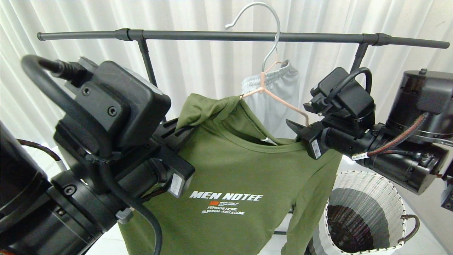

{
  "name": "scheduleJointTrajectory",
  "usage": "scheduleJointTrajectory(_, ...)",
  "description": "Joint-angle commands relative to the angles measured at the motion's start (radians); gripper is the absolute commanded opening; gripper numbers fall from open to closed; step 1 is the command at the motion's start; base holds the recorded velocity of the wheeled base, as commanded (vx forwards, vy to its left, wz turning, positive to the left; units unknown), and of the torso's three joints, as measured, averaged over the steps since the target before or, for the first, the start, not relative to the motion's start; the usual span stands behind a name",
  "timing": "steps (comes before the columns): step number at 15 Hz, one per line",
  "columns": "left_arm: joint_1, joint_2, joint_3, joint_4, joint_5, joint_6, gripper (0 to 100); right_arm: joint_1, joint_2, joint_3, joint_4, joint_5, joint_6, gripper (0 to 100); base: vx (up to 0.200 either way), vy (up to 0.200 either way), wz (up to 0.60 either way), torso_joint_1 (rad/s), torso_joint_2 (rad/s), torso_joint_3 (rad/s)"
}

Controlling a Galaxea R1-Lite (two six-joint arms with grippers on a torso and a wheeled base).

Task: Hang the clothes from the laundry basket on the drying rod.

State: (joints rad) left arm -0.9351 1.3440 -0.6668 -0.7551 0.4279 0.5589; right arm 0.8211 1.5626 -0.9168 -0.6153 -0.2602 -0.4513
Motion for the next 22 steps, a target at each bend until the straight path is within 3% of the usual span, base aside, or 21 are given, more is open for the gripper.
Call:
scheduleJointTrajectory(1,-0.001,0.001,0.0,-0.001,-0.001,0.001,0,0.001,-0.001,0.001,0.003,0.003,-0.003,100,0.0,0.0,0.0,0.0,0.0,0.0)
scheduleJointTrajectory(13,-0.001,0.009,0.0,-0.001,-0.001,0.001,0,0.024,0.011,-0.016,0.003,0.006,-0.001,100,0.0,0.0,0.0,0.0,0.0,0.0)
scheduleJointTrajectory(14,-0.001,0.009,0.0,-0.001,-0.001,0.001,0,0.024,0.011,-0.016,0.003,0.004,-0.001,0,0.0,0.0,0.0,0.0,0.0,0.0)
scheduleJointTrajectory(22,-0.002,0.004,0.003,-0.001,-0.001,0.001,0,0.02,0.008,-0.016,0.003,0.003,-0.001,0,0.0,0.0,0.0,0.0,0.0,0.0)
